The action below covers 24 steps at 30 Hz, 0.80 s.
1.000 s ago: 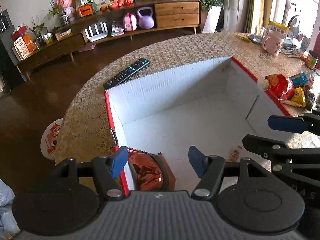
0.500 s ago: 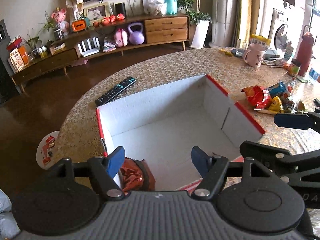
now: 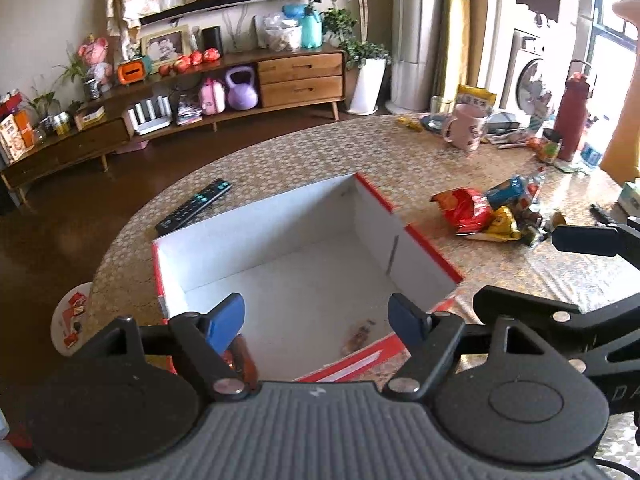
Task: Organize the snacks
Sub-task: 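Move both tools back from the box toward the snack pile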
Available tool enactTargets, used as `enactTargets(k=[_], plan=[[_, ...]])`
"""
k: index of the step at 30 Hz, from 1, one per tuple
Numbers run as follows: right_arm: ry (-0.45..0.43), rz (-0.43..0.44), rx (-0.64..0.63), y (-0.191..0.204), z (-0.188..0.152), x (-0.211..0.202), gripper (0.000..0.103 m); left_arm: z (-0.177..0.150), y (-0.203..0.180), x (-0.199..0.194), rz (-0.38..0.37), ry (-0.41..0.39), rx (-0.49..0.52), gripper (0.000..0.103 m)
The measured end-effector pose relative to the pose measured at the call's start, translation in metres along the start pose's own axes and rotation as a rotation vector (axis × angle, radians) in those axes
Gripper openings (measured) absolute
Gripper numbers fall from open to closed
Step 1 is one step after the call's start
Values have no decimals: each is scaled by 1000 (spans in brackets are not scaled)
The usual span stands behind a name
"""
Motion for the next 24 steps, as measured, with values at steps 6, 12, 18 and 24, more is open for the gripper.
enactTargets(k=[6, 12, 18, 24], plan=[[-15, -36, 16, -22, -3, -14, 103, 6, -26, 3, -39, -19, 23, 83], [-28, -82, 35, -48, -5, -27, 103, 10, -52, 12, -85, -30, 34, 84], [-41, -119, 41, -76, -10, -40, 103, 18, -79, 22, -134, -34, 31, 84], [-46, -175, 54, -111, -18, -53, 103, 23, -109, 31, -182, -42, 63, 92]])
Point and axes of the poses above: each gripper's, at about its wrist camera, not at the fingertips, and x roughly the way its jaws point, y to its left, z to its top, the point moved 1 cm from there along x, roughly the way its jaws point, and after that the axes turned 6 degrees about -y, right-handed, at the moved point
